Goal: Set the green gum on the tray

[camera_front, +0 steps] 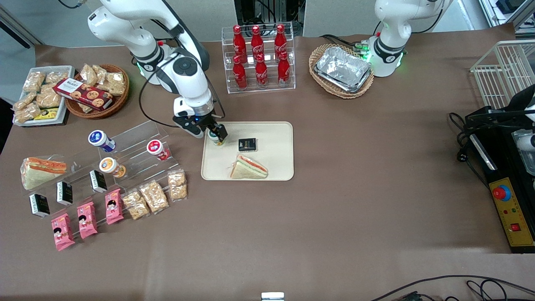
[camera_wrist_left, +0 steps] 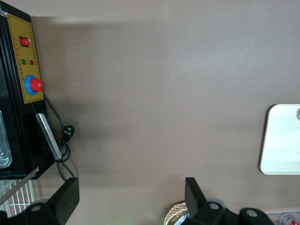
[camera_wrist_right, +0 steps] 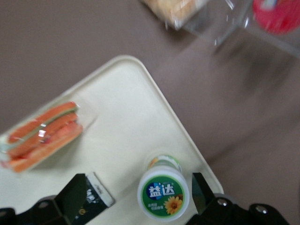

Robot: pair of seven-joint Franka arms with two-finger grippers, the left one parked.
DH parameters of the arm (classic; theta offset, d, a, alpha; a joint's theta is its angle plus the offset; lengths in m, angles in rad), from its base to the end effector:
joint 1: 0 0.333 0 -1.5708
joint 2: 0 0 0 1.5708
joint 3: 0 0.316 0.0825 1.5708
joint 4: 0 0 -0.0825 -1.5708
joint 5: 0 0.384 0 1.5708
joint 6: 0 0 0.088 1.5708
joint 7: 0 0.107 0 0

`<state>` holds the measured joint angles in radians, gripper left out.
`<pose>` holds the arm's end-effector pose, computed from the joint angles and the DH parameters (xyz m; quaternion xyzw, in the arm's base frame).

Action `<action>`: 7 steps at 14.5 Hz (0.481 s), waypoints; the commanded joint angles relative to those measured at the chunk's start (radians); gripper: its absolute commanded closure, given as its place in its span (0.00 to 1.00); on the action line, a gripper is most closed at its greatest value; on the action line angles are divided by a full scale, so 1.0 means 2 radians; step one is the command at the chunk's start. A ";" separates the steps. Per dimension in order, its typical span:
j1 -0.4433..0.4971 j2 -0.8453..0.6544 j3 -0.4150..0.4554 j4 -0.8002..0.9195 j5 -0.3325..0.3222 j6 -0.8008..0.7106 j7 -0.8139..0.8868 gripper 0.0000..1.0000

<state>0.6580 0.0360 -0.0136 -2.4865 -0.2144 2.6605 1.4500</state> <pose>0.3843 0.2963 0.2867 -0.9483 0.3049 -0.0829 0.0313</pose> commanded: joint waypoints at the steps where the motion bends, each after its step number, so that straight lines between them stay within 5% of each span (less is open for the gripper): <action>1: -0.007 -0.062 -0.018 0.030 -0.004 -0.079 -0.072 0.00; 4: -0.007 -0.072 -0.022 0.123 0.000 -0.202 -0.137 0.00; 7: -0.008 -0.067 -0.023 0.226 0.046 -0.322 -0.200 0.00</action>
<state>0.6424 -0.1224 -0.0592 -2.2224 -0.1964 2.2115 1.1725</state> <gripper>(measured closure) 0.000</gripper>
